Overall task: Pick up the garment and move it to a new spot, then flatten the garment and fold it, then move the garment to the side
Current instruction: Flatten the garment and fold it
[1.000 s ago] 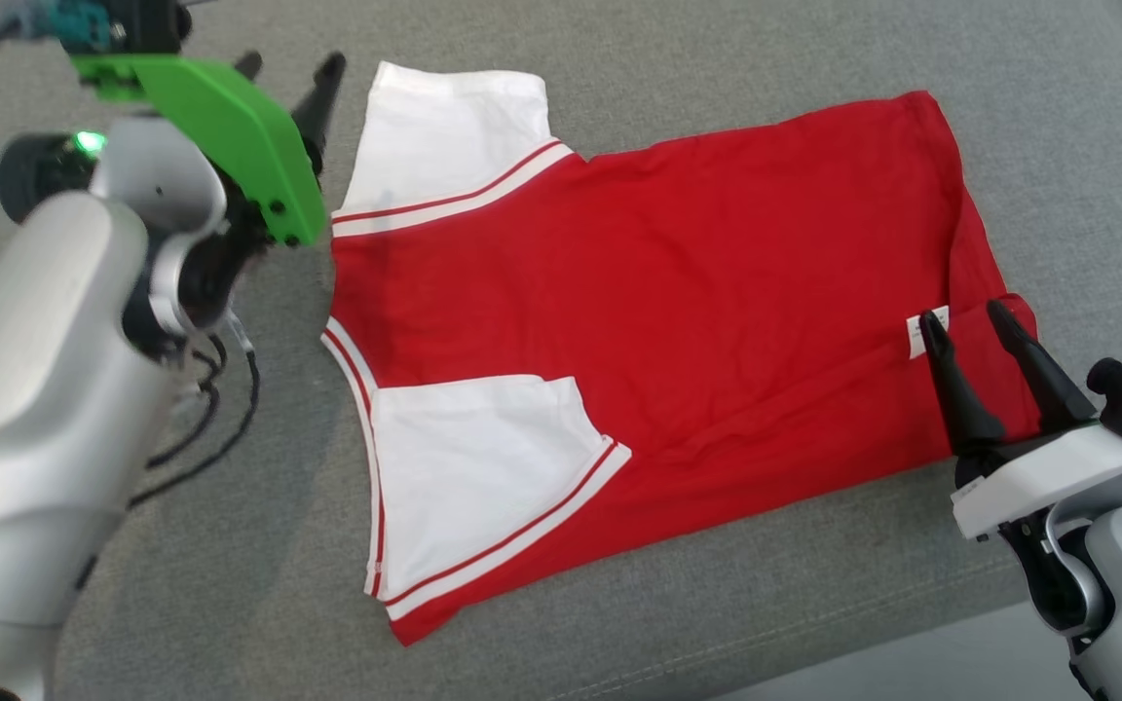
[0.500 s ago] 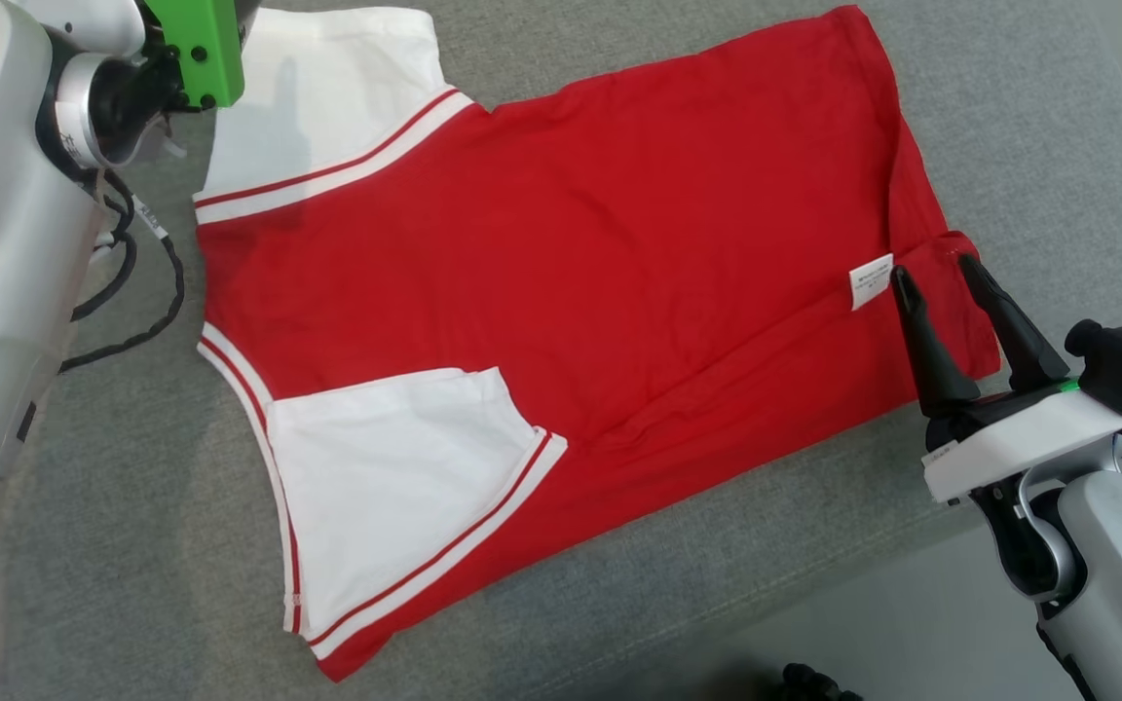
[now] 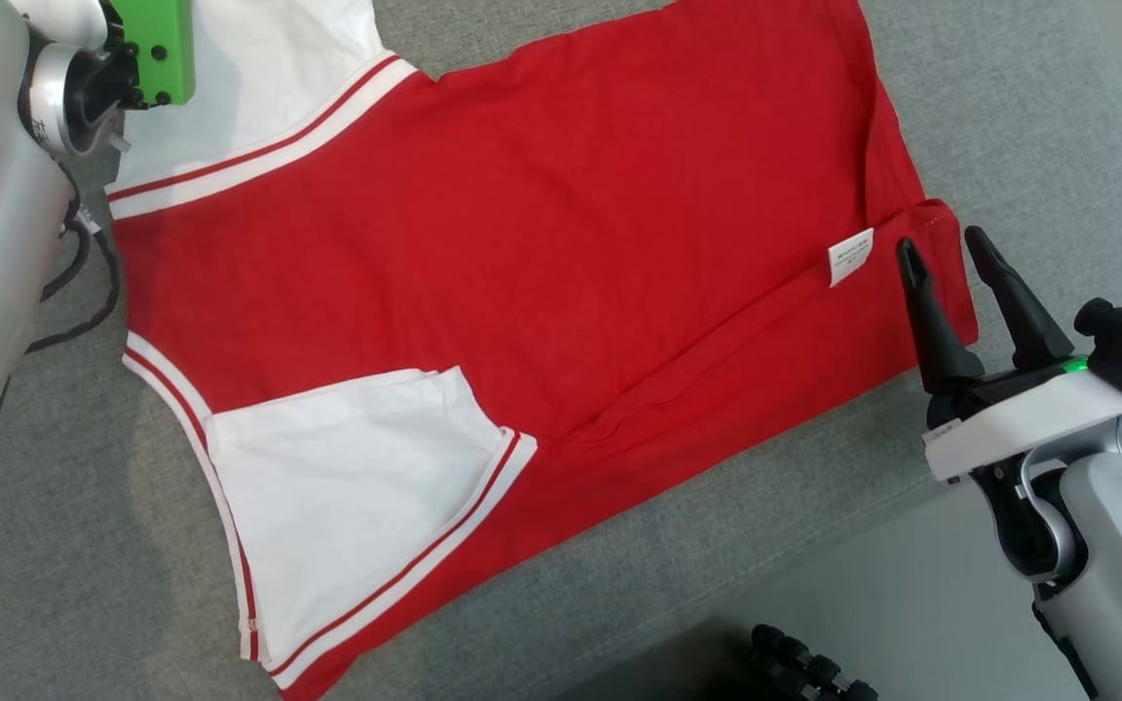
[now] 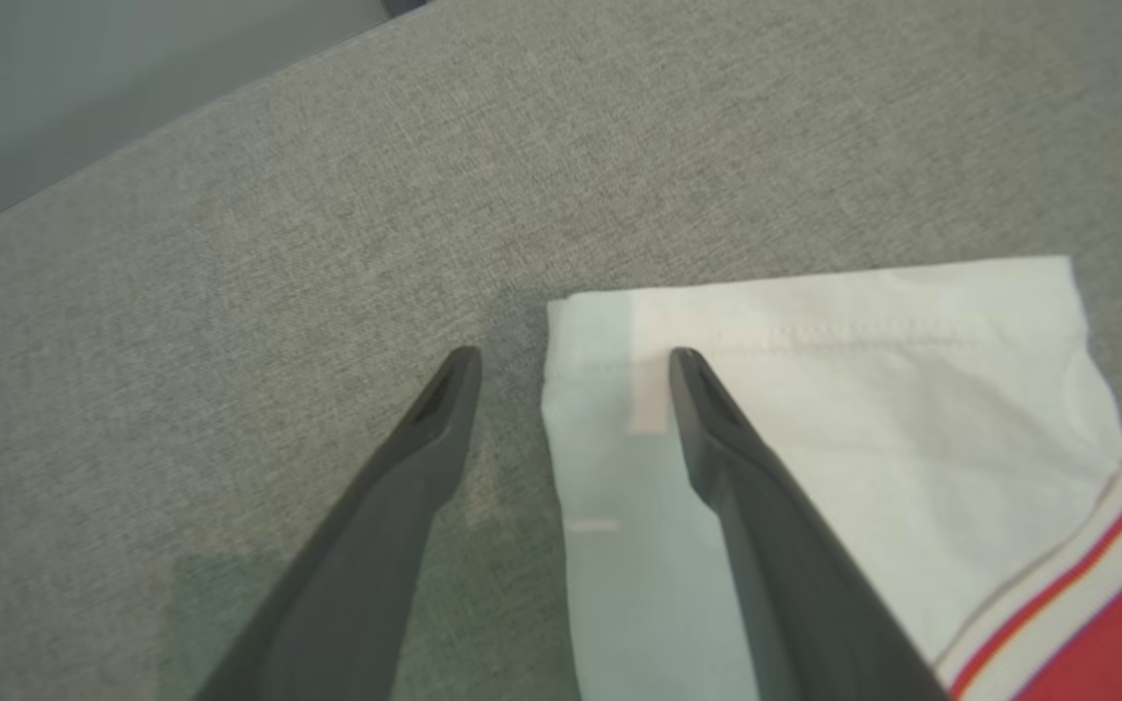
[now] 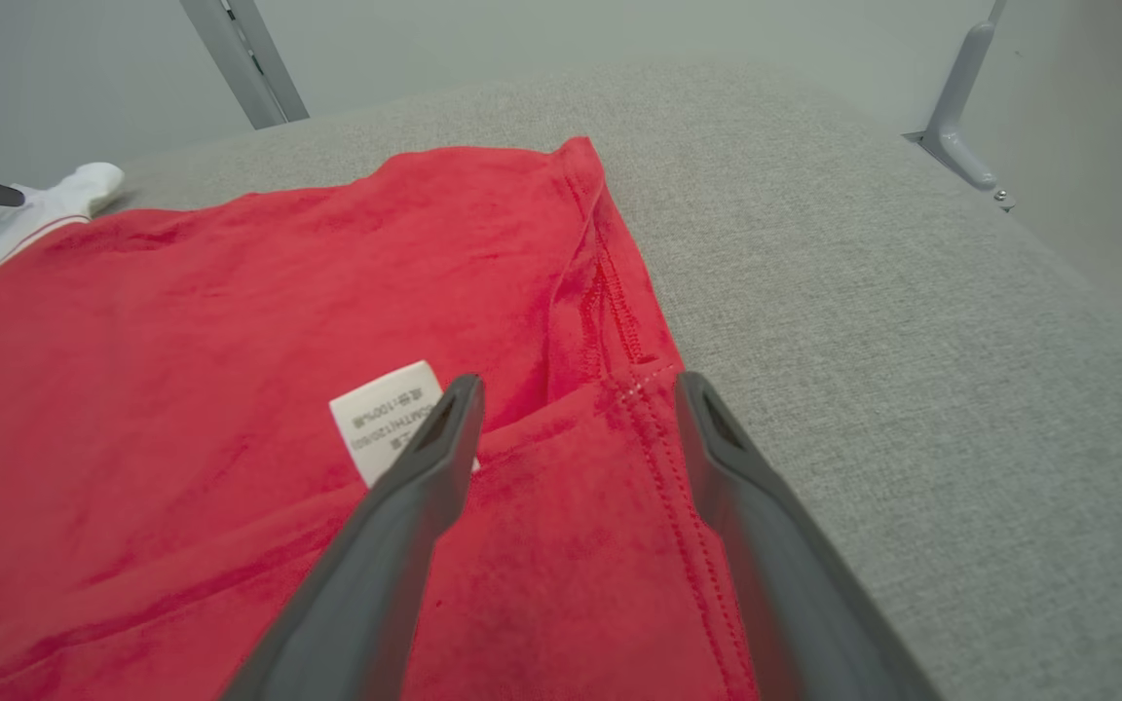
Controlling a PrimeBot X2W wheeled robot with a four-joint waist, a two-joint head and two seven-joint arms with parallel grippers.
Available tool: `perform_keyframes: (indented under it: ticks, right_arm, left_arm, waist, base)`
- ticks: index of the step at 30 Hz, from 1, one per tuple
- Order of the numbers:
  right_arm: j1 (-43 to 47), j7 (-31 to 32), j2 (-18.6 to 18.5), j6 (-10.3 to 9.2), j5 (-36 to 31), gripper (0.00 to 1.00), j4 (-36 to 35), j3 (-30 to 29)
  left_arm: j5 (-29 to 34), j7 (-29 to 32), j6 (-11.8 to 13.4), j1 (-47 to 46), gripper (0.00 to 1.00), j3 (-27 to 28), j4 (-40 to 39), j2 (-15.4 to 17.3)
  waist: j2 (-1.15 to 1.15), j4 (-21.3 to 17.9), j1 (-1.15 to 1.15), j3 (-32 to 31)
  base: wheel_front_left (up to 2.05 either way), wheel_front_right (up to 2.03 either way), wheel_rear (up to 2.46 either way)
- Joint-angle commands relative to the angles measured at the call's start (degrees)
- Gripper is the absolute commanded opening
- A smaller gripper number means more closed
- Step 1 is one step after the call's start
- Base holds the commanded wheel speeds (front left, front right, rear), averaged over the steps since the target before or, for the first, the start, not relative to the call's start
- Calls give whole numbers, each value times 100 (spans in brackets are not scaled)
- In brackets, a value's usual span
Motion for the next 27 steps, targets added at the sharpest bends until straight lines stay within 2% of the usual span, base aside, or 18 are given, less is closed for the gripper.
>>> perform_keyframes:
  ticks: [1, 2, 3, 6, 7, 9, 10, 11, 20, 27]
  right_arm:
    - [-82, -17, -6, -2, -39, 100, -16, -30]
    - [-89, -17, -10, -2, -39, 100, -17, -40]
    - [-95, -17, -14, -2, -43, 100, -19, -40]
    - [-133, -17, -15, -2, -49, 100, -27, -21]
    - [-154, -17, -17, -2, -51, 100, -33, -10]
    - [-190, -17, -36, -2, -58, 100, -40, 9]
    - [-190, -17, -36, -2, -58, 100, -40, 9]
    - [-206, -17, -45, -2, -55, 100, -42, 16]
    - [-872, -2, -282, -2, 97, 100, 243, 222]
    - [-2205, 1103, -137, -4, 250, 100, 1390, 84]
  left_arm:
    - [13, 19, -65, -109, 100, -25, 85, 0]
    - [42, 5, -78, -126, 100, -47, 128, 5]
    - [66, -37, -91, -152, 93, -67, 164, 15]
    - [73, -118, -133, -189, 48, -81, 267, -13]
    - [87, -141, -154, -197, 38, -100, 300, -19]
    - [100, -185, -188, -217, 5, -118, 357, -21]
    - [100, -185, -188, -217, 5, -118, 357, -21]
    - [104, -210, -212, -227, 0, -126, 392, -22]
    - [-67, -408, -338, -293, 0, -42, 626, -126]
    - [-125, -599, -473, -416, 0, -31, 671, -266]
  waist:
    - [0, -26, 0, 34]
    - [0, -29, 0, 41]
    - [0, -34, 0, 48]
    - [0, -54, 0, 69]
    - [0, -63, 0, 80]
    - [0, -74, 0, 104]
    - [0, -74, 0, 104]
    - [0, -77, 0, 116]
    - [0, -55, 0, 95]
    - [0, 67, 0, 86]
  base:
    - [0, 0, 0]
    - [0, 0, 0]
    - [0, 0, 0]
    - [0, 0, 0]
    - [0, 0, 0]
    - [0, 0, 0]
    - [0, 0, 0]
    - [0, 0, 0]
    - [0, 0, 0]
    - [0, 0, 0]
